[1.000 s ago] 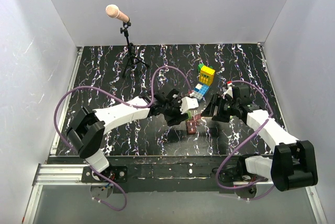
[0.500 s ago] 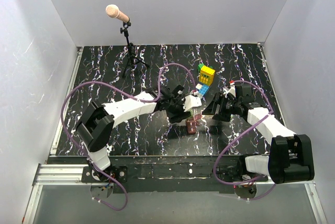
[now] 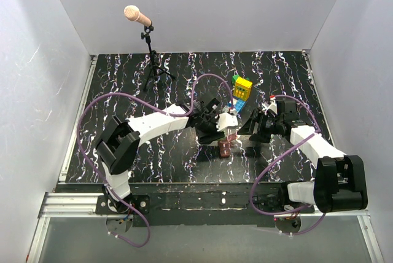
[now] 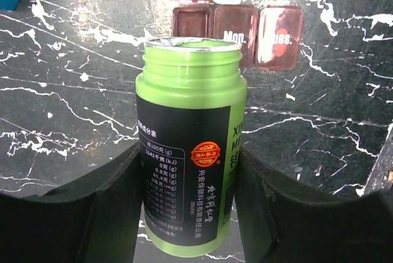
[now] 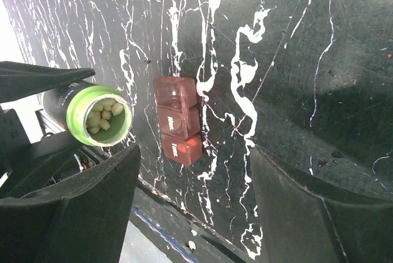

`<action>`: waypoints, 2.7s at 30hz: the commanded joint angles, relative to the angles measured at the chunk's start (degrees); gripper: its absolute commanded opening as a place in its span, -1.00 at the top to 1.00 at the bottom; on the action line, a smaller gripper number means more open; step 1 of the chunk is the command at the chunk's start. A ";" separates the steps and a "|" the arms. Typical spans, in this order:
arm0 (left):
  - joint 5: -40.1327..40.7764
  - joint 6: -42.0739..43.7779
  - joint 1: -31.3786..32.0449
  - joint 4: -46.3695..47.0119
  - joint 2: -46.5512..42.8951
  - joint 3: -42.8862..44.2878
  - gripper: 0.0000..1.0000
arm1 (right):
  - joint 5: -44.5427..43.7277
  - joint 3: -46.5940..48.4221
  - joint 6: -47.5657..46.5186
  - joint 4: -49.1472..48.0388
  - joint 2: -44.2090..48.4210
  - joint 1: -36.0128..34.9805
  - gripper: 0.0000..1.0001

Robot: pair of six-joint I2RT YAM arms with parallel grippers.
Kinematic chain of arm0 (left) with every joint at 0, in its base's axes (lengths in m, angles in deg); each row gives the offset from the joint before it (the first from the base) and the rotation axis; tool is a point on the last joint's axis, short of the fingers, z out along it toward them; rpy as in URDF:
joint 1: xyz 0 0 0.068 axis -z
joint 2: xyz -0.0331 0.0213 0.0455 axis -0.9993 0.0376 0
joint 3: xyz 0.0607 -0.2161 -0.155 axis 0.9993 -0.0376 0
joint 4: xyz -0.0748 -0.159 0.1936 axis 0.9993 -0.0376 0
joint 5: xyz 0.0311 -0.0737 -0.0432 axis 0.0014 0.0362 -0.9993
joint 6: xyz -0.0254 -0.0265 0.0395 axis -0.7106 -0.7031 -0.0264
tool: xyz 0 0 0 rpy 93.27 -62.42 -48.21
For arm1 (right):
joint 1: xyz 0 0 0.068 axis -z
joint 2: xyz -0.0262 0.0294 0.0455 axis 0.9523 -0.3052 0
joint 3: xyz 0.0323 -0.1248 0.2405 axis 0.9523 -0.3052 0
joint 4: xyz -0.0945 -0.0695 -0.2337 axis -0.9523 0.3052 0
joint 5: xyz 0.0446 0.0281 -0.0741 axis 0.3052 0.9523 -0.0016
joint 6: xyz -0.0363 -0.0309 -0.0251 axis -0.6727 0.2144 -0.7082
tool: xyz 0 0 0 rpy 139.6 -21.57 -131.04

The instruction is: Sort the pills into containers

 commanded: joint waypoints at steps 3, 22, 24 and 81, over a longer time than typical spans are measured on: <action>0.86 1.76 -0.03 -3.06 1.05 3.96 1.00 | 1.80 -0.78 -0.70 -1.73 -1.03 0.50 -0.57; 3.23 3.08 1.55 -6.41 3.77 7.12 1.00 | 2.60 -1.66 -0.78 -2.61 -2.61 0.85 -0.56; 3.67 3.17 1.64 -7.28 4.30 7.91 1.00 | 2.60 -1.75 -0.78 -2.70 -2.79 0.85 -0.56; -8.63 -10.80 -2.40 17.66 -17.75 -11.85 1.00 | -0.74 1.59 -0.87 4.77 5.65 1.56 -0.83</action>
